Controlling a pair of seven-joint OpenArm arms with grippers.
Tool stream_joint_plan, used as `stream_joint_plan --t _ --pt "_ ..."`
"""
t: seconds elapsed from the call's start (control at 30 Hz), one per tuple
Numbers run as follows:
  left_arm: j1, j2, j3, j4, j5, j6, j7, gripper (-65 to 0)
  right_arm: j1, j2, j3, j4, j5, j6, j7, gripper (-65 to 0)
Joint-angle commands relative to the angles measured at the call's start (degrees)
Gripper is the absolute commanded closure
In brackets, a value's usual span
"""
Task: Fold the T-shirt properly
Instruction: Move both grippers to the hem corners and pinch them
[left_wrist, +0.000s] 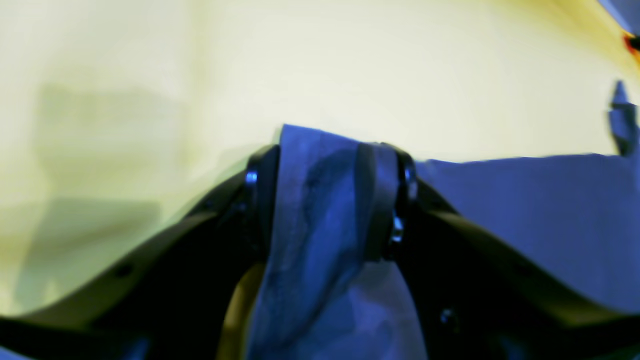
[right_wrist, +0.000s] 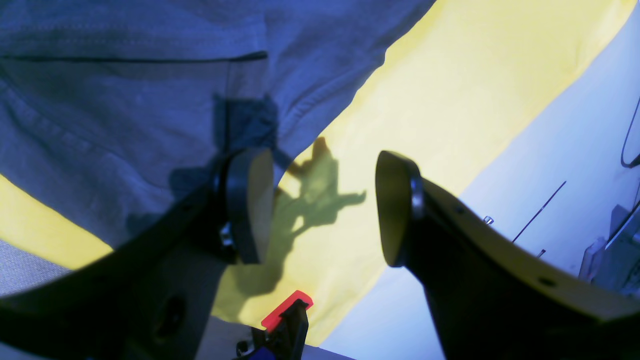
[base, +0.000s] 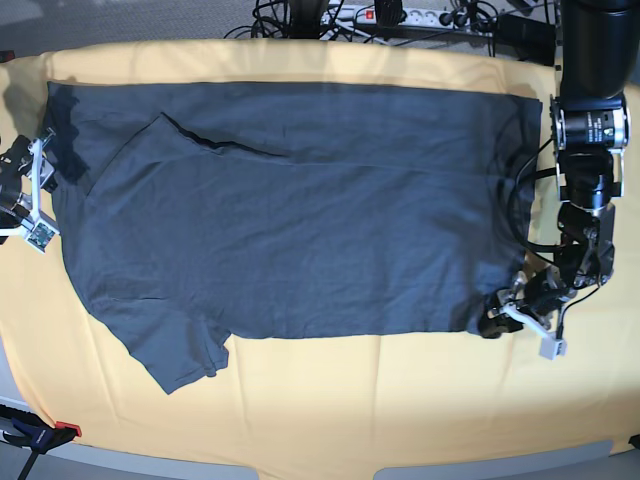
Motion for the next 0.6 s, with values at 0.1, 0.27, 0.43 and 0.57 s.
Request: stream_joint_plan --t 0.1,0.27,0.43,0.57 --pt "0.2 0.8 0.1 0.2 0.9 -2.0 2.8 -25.4 0.8 1.6 0.8 0.5 -0.3 -1.0 0.2 -34.7" --pt "0.1 0.3 0.0 0.2 0.9 4.5 2.0 -9.0 0.8 1.5 0.8 0.5 -0.3 -1.7 2.4 -34.7" --pt "0.2 -0.7 0.0 0.2 0.9 9.9 2.0 0.0 0.8 -2.4 0.8 0.5 -3.6 -3.3 5.1 -34.7" --pt "0.0 -1.5 0.0 0.2 1.2 9.9 2.0 0.0 0.8 -8.1 0.8 0.5 -10.2 -5.8 10.6 -34.7"
